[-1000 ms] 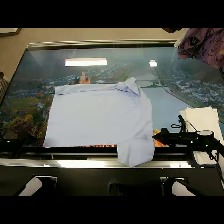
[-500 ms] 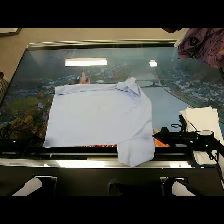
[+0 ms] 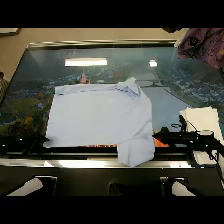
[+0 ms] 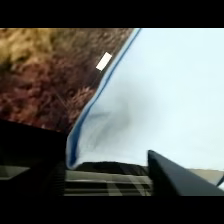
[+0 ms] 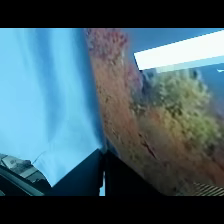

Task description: Fold the clothes and pants, and hang the long-sleeved shirts on hangers.

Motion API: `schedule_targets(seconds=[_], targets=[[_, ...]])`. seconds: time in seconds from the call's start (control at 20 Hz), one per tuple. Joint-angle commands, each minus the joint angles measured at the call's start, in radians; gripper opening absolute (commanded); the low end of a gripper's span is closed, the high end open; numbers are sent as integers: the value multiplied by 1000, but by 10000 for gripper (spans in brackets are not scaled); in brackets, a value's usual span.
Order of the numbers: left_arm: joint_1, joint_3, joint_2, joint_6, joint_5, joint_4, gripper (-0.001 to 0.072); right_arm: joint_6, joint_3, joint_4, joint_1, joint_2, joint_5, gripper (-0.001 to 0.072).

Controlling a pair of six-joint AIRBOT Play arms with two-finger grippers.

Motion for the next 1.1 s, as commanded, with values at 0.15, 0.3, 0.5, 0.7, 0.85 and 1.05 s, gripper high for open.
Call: schedule_targets(seconds=[0.15, 0.3, 0.5, 0.7, 0.85, 1.05], targets=[[-65, 8, -47, 18, 32, -36, 19, 10, 0, 13, 0, 1, 67, 29], [-102, 89, -39, 17, 24, -165, 17, -20, 49, 72, 0, 1, 175, 28], [-238, 393, -29, -53, 22, -193, 16, 21, 308, 79, 0, 57, 206, 27], [-348, 829, -29, -138, 53, -168, 16, 92, 742, 32, 82, 85, 157, 27], [-379, 1189, -29, -209, 57, -114, 16, 198, 1120, -110, 191, 86, 106, 27], [-378, 1595, 19, -338, 29, 45, 16, 322, 1545, -257, 228, 137, 143, 28]])
